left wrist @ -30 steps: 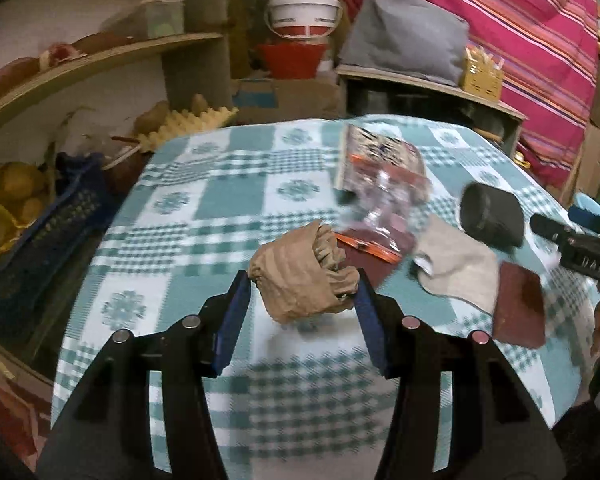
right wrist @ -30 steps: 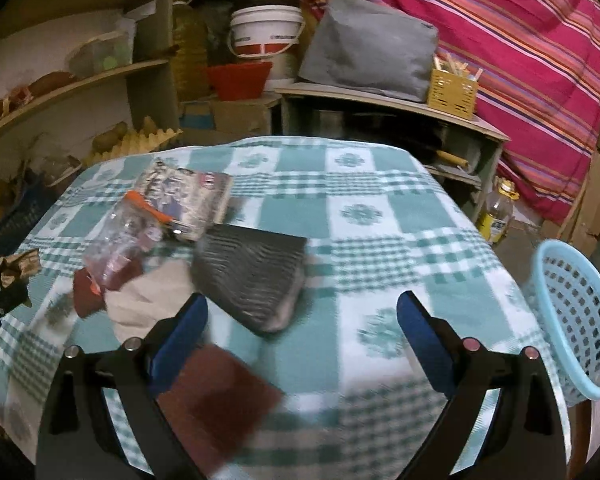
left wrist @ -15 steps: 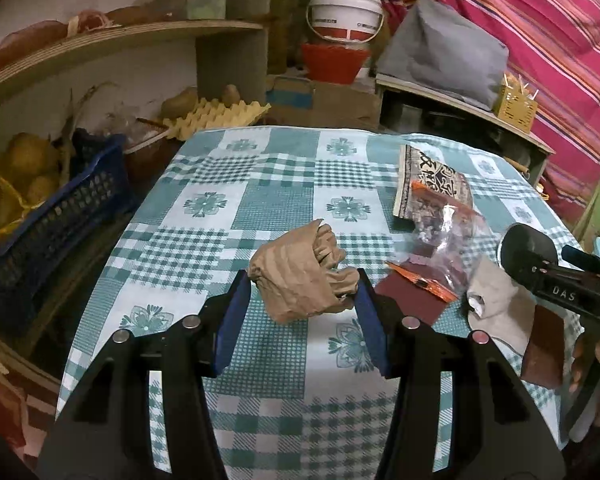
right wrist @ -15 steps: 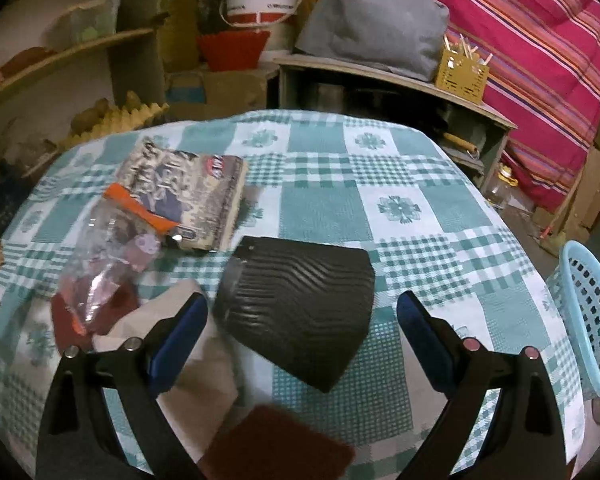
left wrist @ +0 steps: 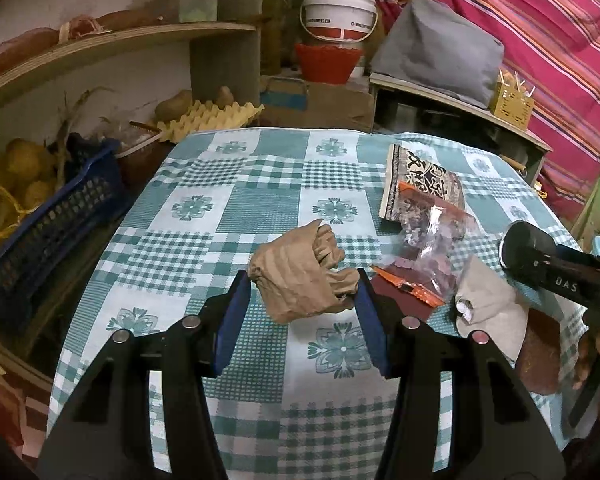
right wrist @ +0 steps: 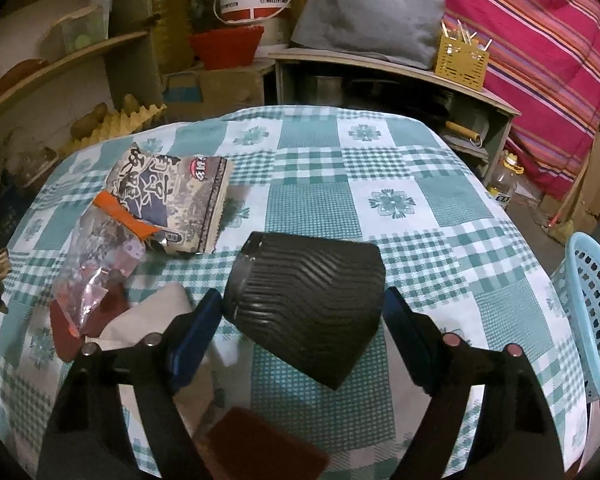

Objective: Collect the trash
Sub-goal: 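Grasp the black ribbed sponge with the right tool, then carry the brown cloth and black sponge over the blue basket and open both tools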

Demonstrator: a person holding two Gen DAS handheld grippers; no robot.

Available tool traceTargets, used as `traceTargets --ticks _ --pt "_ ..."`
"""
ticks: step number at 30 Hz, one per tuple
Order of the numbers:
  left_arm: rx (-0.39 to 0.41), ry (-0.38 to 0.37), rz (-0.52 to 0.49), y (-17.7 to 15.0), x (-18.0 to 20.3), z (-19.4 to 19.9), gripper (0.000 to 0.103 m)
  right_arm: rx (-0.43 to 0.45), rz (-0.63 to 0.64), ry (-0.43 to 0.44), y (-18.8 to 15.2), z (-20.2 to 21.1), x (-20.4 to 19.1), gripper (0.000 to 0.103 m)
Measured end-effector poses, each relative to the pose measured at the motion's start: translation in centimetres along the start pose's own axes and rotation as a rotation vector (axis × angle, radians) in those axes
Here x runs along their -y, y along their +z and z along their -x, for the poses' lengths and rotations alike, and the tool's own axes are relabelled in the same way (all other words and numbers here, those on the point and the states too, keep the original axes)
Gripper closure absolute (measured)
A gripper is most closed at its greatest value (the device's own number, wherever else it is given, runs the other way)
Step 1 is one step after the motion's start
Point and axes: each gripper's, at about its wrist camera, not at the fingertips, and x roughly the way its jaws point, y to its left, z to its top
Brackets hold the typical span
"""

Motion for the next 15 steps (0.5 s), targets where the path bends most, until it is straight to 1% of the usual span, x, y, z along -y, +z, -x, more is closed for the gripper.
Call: traceTargets --ticks 4,9,15 --pt "0.008 0.009 -0.013 -0.1 0.8 0.3 0.052 0.040 -0.013 -0.006 0.1 1.3 1.4 0.023" --pt "0.016 -0.001 -0.030 0.1 2.3 0.6 0.052 0.054 -0.033 -0.005 0.1 2.2 3.7 0.023" --pt "0.038 -0.029 -0.053 1.1 5.5 1.4 0.052 0.091 -0.044 -0.023 0.2 4.6 7.5 0.023"
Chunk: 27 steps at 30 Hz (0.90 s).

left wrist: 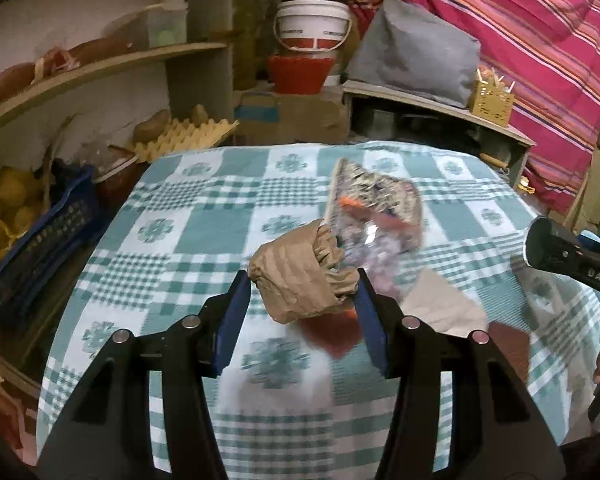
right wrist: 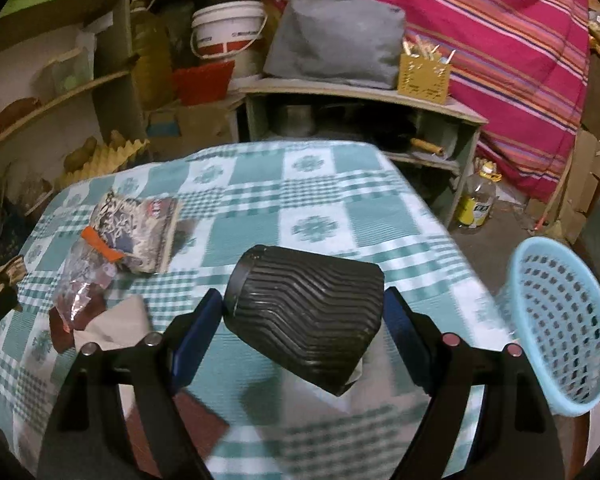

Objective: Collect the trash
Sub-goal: 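Carry the brown cloth and black sponge over the blue basket and open both tools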

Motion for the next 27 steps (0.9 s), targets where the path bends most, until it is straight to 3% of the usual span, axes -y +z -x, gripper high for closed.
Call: traceTargets --ticks 12,16,22,27 --pt "0.071 -0.098 -0.083 3.2 10.3 2.3 0.052 0.076 -0.067 -0.079 2.9 5.6 14.2 0.023" --pt "0.081 -0.140 -0.105 4.0 14.4 2.4 0.052 0.101 -0.055 -0.150 3.2 7.0 18.5 0.023" --pt "0.078 -0.220 -0.121 4.2 20.8 1.8 0.052 0.128 -0.127 -0.185 1.2 7.8 25.0 0.023" --pt "0.078 -0.277 -0.180 3.5 26.3 1.0 0.052 0.127 -0.148 -0.275 -0.7 7.4 28.3 0.023"
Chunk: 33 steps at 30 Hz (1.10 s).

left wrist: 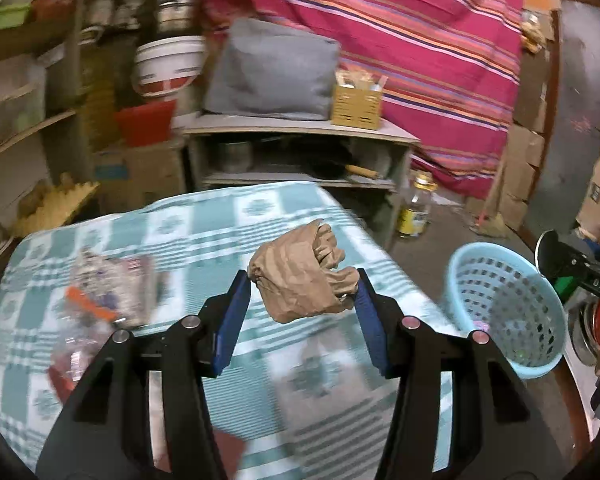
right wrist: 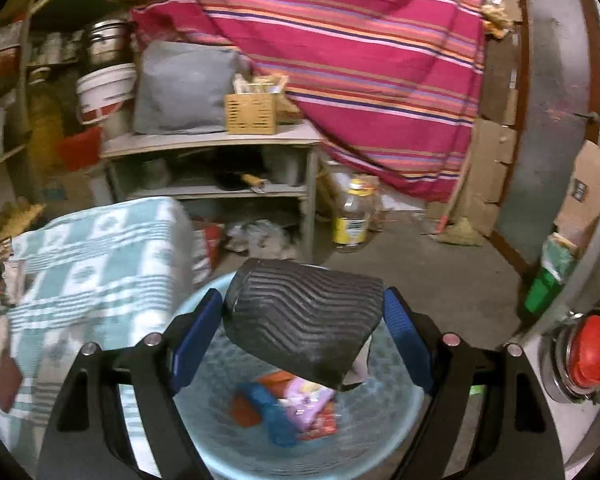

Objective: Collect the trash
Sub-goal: 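Carry the brown cloth and black sponge over the blue basket and open both tools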

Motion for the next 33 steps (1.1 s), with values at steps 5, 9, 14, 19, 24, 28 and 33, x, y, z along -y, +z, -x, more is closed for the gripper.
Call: traceTargets --ticks 5,9,14,19,24,28,33 --pt "-0.019 -0.063 -0.055 0.1 5.6 -2.8 0.052 -0.017 -0.035 -0.017 -0.7 -0.8 2.7 0.023" --pt "-0.035 -0.111 -0.086 0.0 9.2 -4.6 0.052 -0.017 -0.039 -0.025 -0.9 -1.2 3.8 0.023" --pt "-0.037 -0.163 -0.128 -0.3 13.0 -6.1 0.052 -0.049 -0.058 -0.002 -1.3 -2.6 4.1 0.023" --pt "-0.050 -0.196 -0.146 -0.5 15.0 -7.6 0.051 -0.060 -0.077 -0.016 -1.6 -3.1 5.1 0.023" --pt "-0.058 -0.223 -0.158 -0.4 16.5 -8.5 0.051 -0.057 -0.131 -0.014 -1.7 -3.1 6.4 0.023" --pt "-0.055 -0.227 -0.177 -0.1 17.5 -8.7 0.050 -0.055 -0.137 -0.013 -1.6 -3.1 6.4 0.023" --pt "-0.028 -0.209 -0.180 0.4 17.2 -8.2 0.030 -0.058 -0.136 -0.009 -1.7 -3.2 6.4 0.023"
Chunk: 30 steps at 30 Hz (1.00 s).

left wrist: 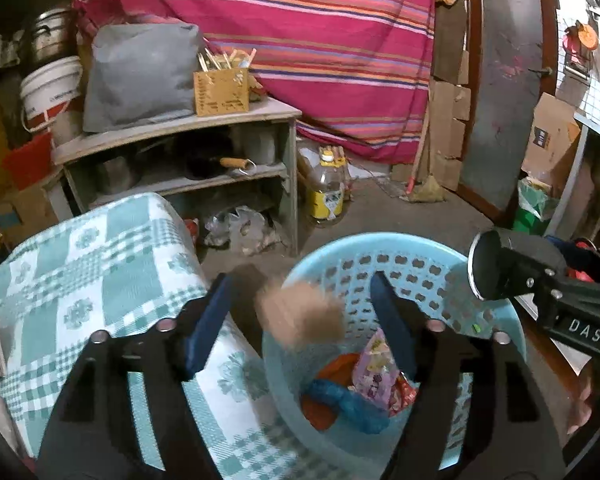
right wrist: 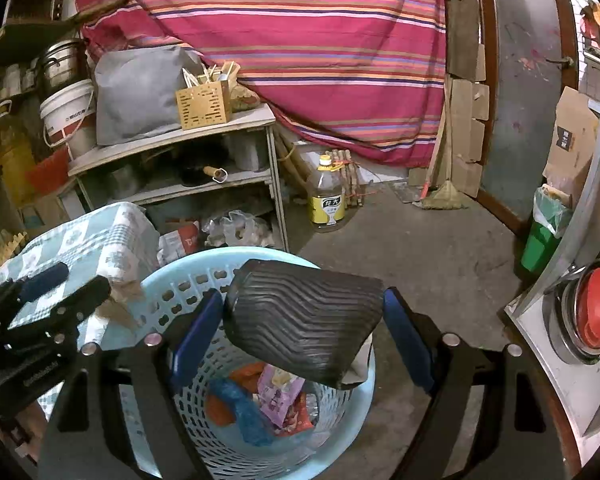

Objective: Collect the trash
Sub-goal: 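Carry the brown cloth and black sponge over the blue basket and open both tools, then grasp the clear plastic bag with orange strip using the left tool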

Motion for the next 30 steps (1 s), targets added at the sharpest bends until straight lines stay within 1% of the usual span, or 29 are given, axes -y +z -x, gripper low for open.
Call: traceTargets --ticks 2,6,9,13,15,21,27,30 --pt "0.003 0.008 0.002 0.2 -0.4 0.4 0.029 -0.002 0.005 0.002 0.0 0.0 -0.2 0.023" --pt "0.023 0.051 0.033 -0.1 -2.2 1.8 0.017 -0.008 0.013 0.016 0.1 -0.1 -0.8 0.023" --pt "0.034 0.094 0.056 -0.6 -4.2 3.4 0.015 -0.018 0.024 0.023 0.1 -0.4 -1.4 0.023" --pt "0.052 0.147 0.087 -1.4 -7.2 6.0 0.009 -0.027 0.027 0.021 0.1 -1.0 -2.7 0.021" --pt "0.057 0.172 0.101 -1.9 -8.6 7.3 0.008 -0.031 0.022 0.019 0.1 -1.2 -3.2 0.010" --pt "0.055 0.257 0.131 -3.5 -13.6 10.4 0.006 -0.030 0.043 -0.004 -0.2 -1.2 -4.9 0.010" --pt "0.056 0.350 0.162 -5.8 -18.9 14.0 0.006 -0.050 0.014 0.035 -0.5 -0.7 -6.9 0.010" --pt "0.043 0.393 0.186 -7.2 -21.9 15.4 0.006 -0.049 0.023 0.066 -0.7 -0.2 -8.9 0.010"
